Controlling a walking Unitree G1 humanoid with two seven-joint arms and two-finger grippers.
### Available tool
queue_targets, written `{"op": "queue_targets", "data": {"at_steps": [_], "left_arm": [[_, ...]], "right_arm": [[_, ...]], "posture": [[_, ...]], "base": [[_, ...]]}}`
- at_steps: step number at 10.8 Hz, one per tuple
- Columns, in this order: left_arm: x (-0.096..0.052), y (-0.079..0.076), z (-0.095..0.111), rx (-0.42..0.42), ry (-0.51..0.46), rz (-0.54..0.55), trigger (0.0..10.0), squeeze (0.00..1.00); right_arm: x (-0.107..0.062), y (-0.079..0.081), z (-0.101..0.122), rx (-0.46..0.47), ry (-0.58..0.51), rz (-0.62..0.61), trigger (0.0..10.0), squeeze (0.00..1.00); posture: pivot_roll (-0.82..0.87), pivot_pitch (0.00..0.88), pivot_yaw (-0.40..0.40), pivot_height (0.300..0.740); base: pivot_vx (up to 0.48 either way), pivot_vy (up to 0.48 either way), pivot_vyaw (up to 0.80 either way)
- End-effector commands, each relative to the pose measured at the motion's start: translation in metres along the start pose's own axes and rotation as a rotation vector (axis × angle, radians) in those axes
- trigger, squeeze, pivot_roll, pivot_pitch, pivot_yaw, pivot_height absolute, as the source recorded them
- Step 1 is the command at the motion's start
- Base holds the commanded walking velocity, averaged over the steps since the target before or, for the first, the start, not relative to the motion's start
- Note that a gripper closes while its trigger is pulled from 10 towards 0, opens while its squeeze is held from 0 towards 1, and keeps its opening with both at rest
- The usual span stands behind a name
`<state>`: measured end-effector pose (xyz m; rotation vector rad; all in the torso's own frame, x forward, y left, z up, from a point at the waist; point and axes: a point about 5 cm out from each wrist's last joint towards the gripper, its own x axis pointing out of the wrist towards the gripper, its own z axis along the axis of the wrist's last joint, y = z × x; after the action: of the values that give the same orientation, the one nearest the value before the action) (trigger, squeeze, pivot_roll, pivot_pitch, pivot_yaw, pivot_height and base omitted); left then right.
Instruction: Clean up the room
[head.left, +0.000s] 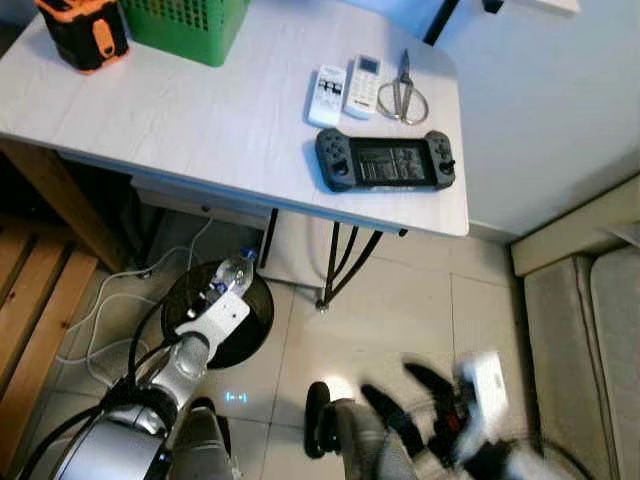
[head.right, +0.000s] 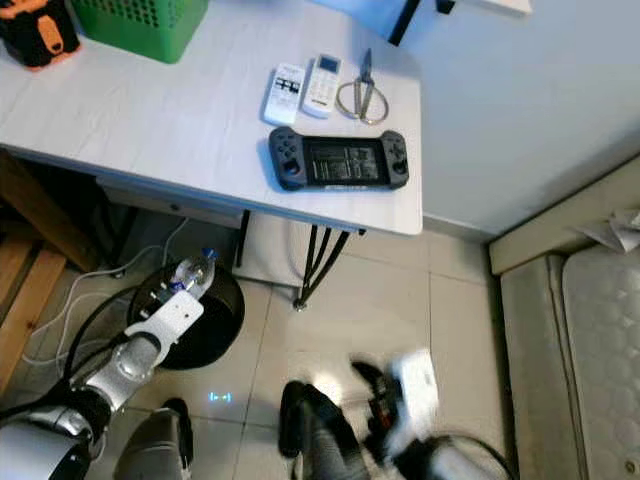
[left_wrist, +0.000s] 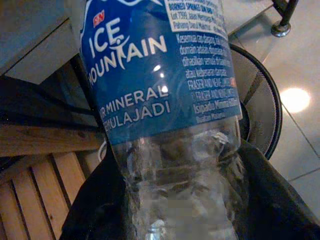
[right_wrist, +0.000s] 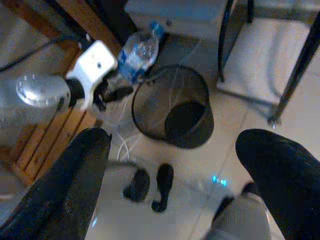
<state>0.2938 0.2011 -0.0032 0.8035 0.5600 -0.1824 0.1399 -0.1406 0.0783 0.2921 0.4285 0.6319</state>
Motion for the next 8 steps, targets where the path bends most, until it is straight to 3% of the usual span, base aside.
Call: {"op": "queue_targets", "data": {"at_steps": [1, 5, 8], "left_arm": [[-0.001, -0.011, 0.000, 0.021, 0.003, -0.040, 10.0, 0.00], [-0.001, -0.011, -0.002, 0.049, 0.013, -0.047, 10.0, 0.00], [-0.002, -0.011, -0.006, 0.043, 0.042, -0.062, 10.0, 0.00]], "right_arm": [[-0.018, -0.004, 0.001, -0.015, 0.051, -0.011, 10.0, 0.24], [-0.031, -0.002, -0.002, -0.006, 0.122, 0.015, 10.0, 0.25], [-0.041, 0.014, -0.011, 0.037, 0.202, 0.090, 10.0, 0.25]], "posture": [[-0.15, 0.326, -0.230, 0.740], [-0.18, 0.333, -0.242, 0.740], [-0.18, 0.336, -0.247, 0.740]], "base": [[0.000, 0.000, 0.00], [0.000, 0.000, 0.00], [0.000, 0.000, 0.00]]}}
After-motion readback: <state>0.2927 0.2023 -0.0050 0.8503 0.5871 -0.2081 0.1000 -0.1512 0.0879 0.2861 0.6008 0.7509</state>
